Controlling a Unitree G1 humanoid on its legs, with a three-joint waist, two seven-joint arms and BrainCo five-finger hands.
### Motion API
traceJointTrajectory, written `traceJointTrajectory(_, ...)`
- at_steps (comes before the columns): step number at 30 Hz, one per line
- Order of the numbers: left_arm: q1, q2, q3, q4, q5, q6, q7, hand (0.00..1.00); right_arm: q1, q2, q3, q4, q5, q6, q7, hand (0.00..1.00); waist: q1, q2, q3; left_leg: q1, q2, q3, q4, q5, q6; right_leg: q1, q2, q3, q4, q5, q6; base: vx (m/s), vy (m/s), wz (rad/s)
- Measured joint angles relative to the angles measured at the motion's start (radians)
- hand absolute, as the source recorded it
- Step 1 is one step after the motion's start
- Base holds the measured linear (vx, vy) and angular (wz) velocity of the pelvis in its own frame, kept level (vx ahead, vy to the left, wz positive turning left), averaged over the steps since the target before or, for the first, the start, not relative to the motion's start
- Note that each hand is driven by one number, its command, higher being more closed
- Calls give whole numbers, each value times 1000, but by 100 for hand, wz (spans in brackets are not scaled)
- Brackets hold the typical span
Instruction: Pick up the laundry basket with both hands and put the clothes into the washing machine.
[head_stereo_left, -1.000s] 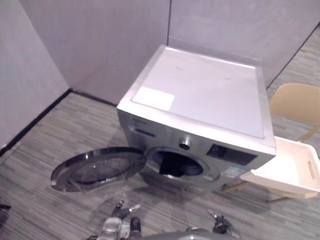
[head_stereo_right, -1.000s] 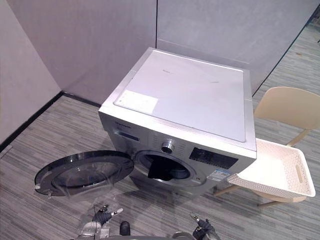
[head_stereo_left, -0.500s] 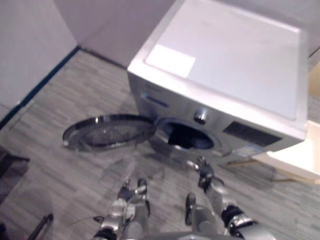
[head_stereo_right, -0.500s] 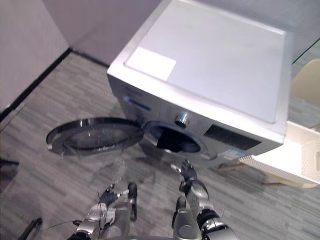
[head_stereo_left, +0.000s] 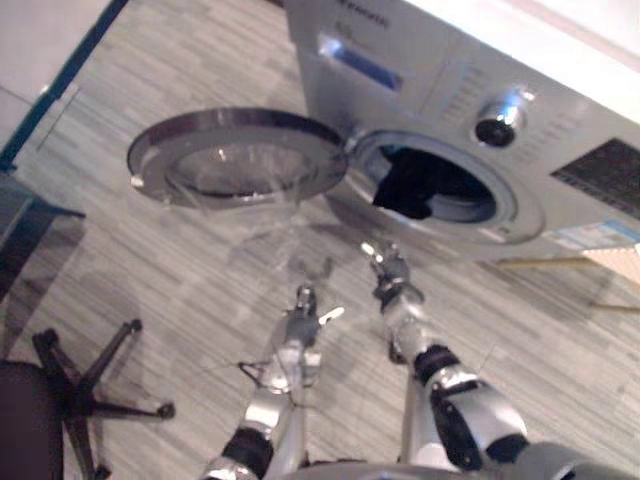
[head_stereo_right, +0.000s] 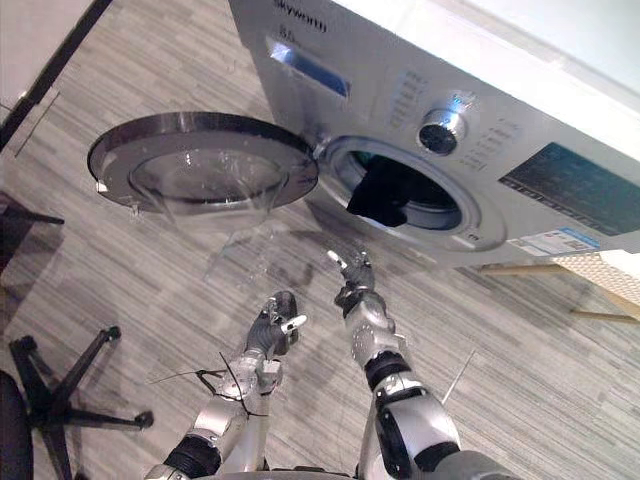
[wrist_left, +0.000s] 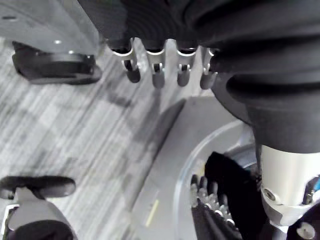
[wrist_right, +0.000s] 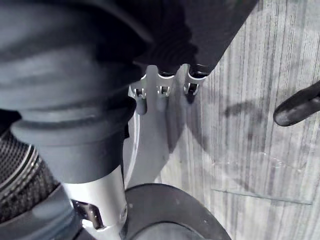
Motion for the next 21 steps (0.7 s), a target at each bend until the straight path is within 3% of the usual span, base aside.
traceJointTrajectory(4, -43, -21, -15, -16, -27, 0, 4, 0, -80, -53, -11, 17, 75, 1, -18, 0, 26, 18, 15, -105, -1, -21, 61, -5, 8, -97, -5, 1, 70, -21, 0, -6, -65, 3)
traceJointTrajectory(11, -92, -36, -37, -16, -89, 1, 6, 0, -151, -153, -1, 49, 167, 1, -27, 0, 56, 20, 38, -215, -2, -47, 142, -10, 9, -207, -20, -7, 191, -71, -12, 27, -105, 8)
traceJointTrajectory(21, -105, -38, -90, -93, -125, 1, 27, 0, -182, -242, 76, 102, 310, -3, -68, 0, 57, 31, 55, -359, -2, -77, 220, -13, 3, -349, -32, -17, 308, -116, -26, -13, -90, 3)
